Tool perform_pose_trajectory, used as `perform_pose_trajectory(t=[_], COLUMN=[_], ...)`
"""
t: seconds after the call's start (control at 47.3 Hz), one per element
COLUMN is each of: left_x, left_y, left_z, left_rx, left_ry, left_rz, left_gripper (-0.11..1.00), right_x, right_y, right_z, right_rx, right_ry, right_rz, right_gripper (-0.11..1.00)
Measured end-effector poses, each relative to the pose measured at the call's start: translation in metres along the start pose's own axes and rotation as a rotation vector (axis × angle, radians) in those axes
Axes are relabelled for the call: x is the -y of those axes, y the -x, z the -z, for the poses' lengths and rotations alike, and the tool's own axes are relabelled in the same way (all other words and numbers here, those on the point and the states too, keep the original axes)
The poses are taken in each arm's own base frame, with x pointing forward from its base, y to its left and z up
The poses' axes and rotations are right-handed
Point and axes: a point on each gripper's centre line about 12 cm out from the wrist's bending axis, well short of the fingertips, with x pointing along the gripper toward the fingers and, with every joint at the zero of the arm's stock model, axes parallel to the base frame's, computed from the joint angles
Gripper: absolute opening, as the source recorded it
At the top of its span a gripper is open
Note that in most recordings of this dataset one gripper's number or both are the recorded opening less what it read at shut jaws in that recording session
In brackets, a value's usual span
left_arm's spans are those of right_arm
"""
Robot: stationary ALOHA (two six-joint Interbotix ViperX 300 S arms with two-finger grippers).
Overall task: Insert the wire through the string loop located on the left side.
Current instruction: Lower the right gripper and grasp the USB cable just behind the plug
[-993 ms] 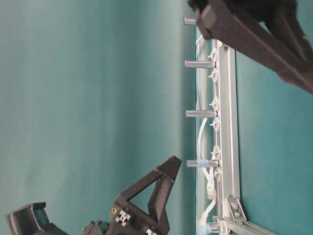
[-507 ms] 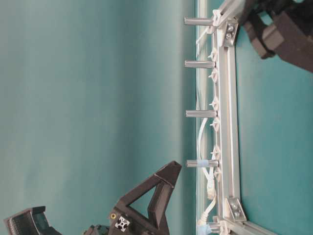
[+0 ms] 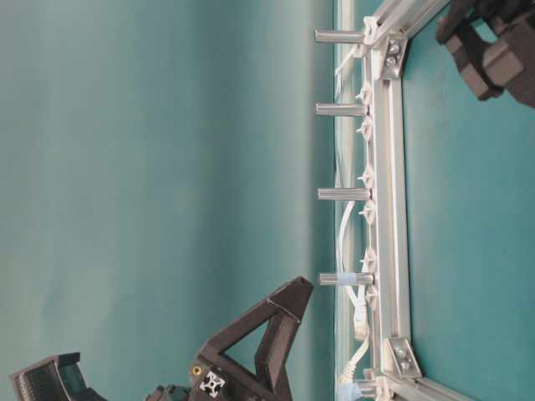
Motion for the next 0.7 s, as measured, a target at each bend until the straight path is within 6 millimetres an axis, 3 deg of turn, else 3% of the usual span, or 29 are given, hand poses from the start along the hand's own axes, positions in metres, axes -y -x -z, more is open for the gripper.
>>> perform_pose_trajectory(t=[0.697], left_x=[0.000], left_y=[0.000], left_z=[0.000], left_rx=[0.000], left_ry=[0.000], left_rz=[0.000], left_gripper=[0.86], right_x=[0.000], right_y=[-0.003], right_z=[0.017], right_rx=[-0.081], right_ry=[-0.002], right_rz=[0.002], right_gripper=[0.72])
